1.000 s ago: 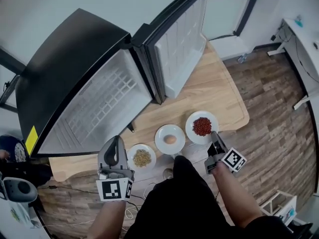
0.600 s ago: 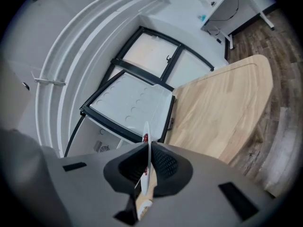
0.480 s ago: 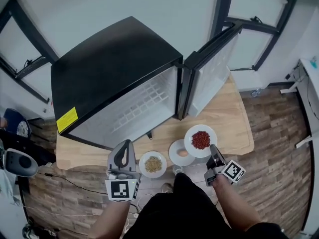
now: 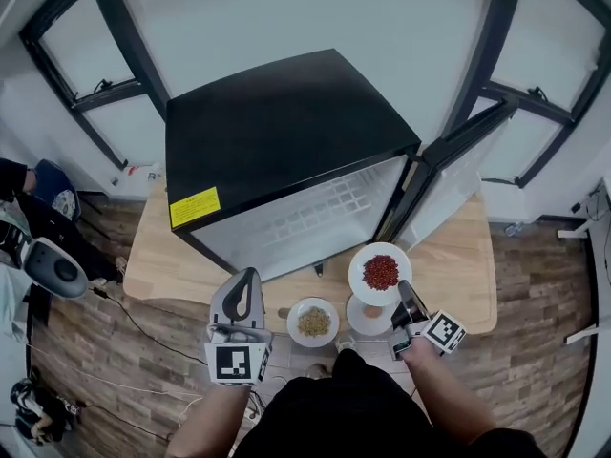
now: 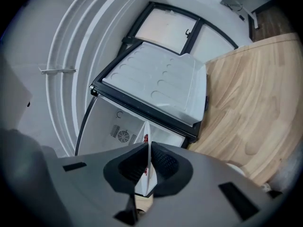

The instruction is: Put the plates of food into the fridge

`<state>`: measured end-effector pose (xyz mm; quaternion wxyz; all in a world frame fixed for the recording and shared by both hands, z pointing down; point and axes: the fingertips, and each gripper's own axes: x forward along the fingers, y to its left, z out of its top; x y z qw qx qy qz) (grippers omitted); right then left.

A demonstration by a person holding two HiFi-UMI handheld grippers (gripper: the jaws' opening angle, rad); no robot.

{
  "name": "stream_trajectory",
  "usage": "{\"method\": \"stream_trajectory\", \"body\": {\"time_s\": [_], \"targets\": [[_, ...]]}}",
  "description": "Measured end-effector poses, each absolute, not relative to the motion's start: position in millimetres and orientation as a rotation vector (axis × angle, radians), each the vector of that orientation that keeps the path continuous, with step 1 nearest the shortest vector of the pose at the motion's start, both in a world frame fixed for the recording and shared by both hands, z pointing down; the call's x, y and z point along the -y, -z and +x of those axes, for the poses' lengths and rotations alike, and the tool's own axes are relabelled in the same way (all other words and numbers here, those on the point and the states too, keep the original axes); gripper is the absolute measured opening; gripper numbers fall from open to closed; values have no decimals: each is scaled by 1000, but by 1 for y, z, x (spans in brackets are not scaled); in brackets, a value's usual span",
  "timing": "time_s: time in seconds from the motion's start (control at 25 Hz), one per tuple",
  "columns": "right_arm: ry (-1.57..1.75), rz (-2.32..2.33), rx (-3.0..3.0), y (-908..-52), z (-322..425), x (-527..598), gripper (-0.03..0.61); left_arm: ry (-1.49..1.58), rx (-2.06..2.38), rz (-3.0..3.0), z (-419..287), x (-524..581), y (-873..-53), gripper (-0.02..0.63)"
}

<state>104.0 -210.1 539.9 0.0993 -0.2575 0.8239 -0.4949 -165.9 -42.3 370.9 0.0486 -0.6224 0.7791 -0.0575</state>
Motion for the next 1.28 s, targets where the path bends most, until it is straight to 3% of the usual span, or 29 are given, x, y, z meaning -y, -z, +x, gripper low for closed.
{"method": "stream_trajectory", "body": {"time_s": [0.8, 1.28], "targets": [[1467, -231, -2674, -473, -85, 205, 34, 192, -2635, -1519, -245, -25, -346, 5], [1518, -303, -2770, -472, -169, 209, 34, 247, -2749, -1379, -273, -62, -347, 4]]}}
